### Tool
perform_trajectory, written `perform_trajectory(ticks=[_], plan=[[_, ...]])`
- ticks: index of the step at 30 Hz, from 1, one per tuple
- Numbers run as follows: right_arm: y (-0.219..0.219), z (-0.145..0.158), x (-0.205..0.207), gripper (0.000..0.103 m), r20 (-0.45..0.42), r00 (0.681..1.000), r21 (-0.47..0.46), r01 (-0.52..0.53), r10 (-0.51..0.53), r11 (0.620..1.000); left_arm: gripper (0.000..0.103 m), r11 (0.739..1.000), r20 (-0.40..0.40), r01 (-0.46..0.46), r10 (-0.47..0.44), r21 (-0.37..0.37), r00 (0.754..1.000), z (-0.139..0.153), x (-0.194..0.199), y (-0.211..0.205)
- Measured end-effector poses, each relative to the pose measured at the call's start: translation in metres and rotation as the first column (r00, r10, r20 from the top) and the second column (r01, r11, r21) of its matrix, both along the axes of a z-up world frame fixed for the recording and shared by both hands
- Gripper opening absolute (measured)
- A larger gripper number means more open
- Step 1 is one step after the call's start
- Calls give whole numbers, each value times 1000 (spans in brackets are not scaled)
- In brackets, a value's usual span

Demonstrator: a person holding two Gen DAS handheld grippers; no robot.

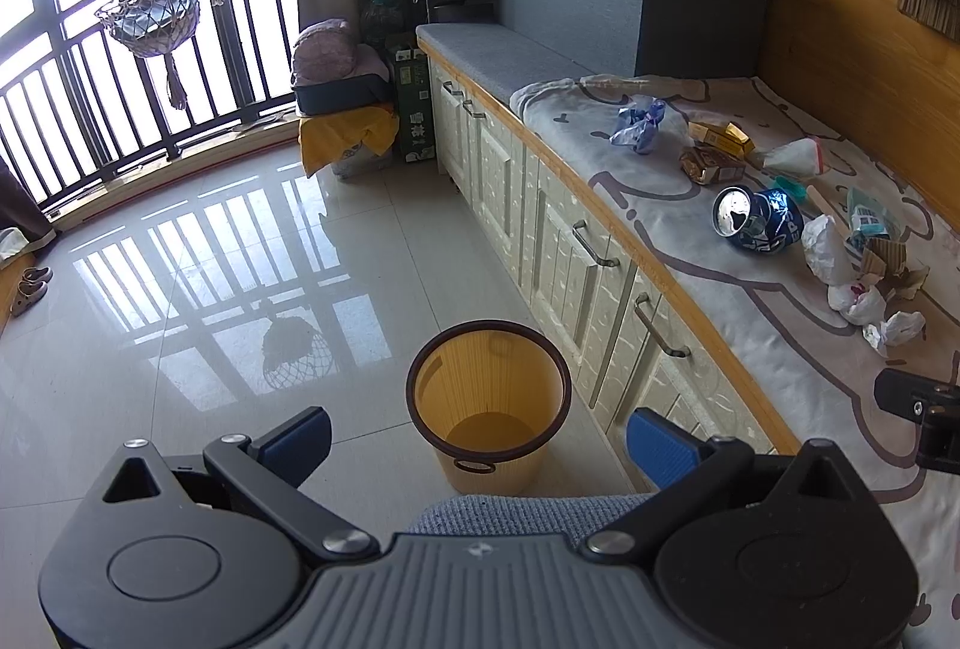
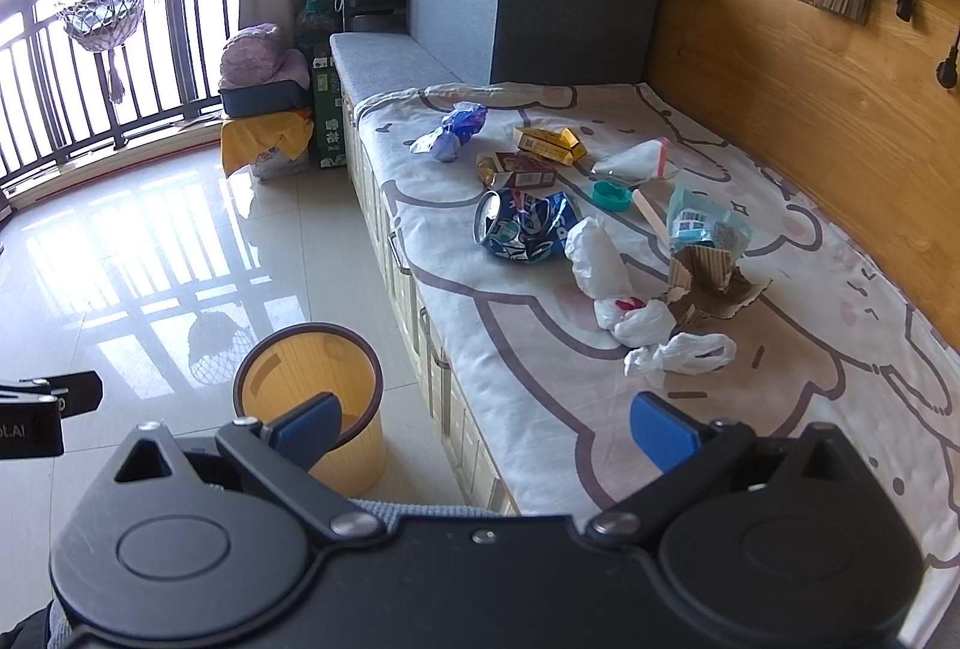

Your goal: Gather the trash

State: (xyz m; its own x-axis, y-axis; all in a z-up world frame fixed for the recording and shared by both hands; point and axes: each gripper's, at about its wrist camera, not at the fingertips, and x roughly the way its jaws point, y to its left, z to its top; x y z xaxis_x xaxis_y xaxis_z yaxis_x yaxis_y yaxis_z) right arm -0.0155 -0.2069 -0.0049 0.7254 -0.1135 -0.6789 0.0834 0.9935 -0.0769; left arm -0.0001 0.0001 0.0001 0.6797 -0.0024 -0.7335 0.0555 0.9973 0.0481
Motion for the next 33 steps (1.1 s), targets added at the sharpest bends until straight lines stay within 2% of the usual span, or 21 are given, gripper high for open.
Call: perform_trajectory(ticks=[22,33], plan=[[-1,1,2,103,1,1000,2,3,-3,1000,103,1000,3,2,-2,1,1000,0,0,0],[-20,8,2,103,57,997,2,48,-48,999,103,999,86,47,-49,28,995,14,11,-20]])
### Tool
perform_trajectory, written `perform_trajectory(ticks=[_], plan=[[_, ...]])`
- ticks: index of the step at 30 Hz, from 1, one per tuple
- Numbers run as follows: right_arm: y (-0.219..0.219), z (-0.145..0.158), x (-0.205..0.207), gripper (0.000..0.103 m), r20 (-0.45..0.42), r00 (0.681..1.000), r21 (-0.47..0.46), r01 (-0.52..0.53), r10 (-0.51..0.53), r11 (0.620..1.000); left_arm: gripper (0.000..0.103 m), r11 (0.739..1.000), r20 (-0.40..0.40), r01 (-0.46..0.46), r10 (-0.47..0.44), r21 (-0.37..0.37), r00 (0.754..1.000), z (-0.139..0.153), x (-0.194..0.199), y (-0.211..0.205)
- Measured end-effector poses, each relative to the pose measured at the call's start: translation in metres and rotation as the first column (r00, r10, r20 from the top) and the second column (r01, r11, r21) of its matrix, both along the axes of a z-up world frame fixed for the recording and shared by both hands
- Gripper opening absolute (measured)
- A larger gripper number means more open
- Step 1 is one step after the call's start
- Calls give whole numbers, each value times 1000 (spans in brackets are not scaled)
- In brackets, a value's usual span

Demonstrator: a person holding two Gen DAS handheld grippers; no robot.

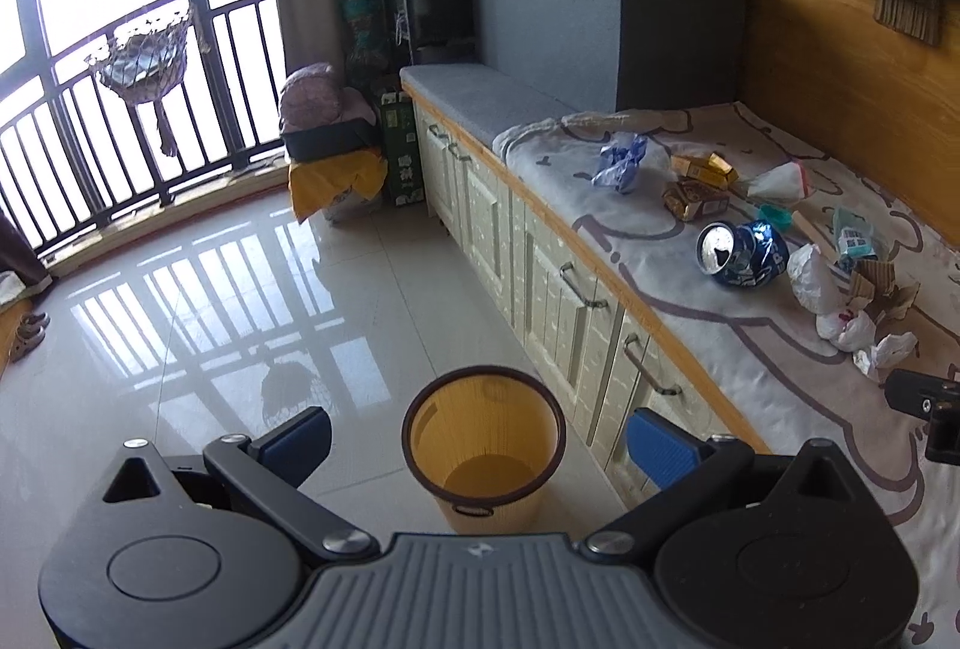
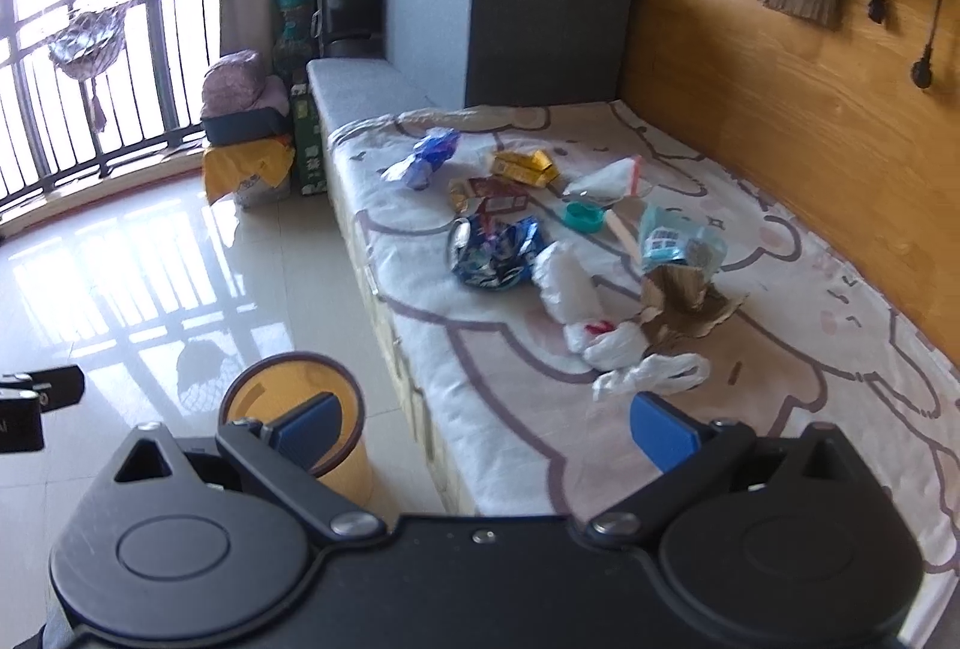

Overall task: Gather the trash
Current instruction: 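Grasp the blue Pepsi can with the left tool while the right tool grasps the white plastic bag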

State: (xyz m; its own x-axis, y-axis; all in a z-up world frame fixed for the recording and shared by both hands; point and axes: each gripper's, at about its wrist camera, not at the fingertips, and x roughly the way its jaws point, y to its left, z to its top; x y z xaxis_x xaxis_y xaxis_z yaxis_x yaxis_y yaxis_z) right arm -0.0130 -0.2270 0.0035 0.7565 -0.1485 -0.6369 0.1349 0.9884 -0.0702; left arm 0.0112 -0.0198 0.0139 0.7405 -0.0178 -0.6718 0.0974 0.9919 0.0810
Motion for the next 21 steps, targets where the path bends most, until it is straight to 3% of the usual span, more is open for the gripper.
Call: perform_trajectory(ticks=[11,21], plan=[[-54,-1,-1,103,54,992,37,109,-110,993,103,994,45,108,-108,2,993,6,23,-40],[-99,-24,-8,103,154,983,75,90,-101,993,103,972,28,233,-232,-28,972,-5,57,-87]])
